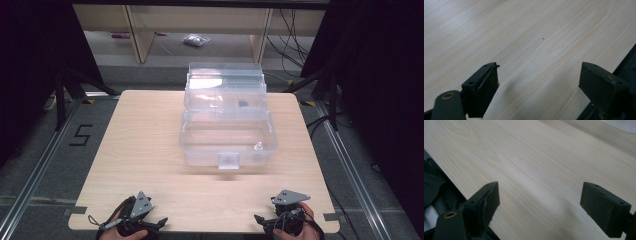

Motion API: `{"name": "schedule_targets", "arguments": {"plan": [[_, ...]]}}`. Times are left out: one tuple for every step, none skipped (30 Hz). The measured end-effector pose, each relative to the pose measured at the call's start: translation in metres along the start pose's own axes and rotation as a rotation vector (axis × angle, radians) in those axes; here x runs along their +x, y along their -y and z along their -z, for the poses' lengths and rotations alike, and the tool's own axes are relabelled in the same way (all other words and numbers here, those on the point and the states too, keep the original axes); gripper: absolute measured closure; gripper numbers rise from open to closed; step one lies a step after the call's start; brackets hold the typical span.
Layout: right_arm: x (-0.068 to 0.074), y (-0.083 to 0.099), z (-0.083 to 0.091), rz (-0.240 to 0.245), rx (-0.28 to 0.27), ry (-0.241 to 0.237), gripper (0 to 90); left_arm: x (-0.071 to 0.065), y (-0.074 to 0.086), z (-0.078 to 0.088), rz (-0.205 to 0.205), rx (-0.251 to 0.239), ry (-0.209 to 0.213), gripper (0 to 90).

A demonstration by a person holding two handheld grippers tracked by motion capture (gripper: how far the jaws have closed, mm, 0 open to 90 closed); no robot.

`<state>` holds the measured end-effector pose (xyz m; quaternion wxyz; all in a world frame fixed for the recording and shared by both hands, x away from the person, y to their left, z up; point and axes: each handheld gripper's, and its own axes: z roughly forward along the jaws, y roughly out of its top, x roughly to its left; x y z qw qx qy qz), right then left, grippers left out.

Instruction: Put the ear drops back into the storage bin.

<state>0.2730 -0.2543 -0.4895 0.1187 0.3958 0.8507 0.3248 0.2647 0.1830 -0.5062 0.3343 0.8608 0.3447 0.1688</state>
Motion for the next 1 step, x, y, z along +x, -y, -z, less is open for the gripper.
{"name": "schedule_targets", "arguments": {"plan": [[-0.0014, 0.0000, -0.0001, 0.012, -0.008, 0.003, 16.9, 0.0000, 0.0000, 0.0001, -0.001, 0.002, 0.000, 15.3]]}}
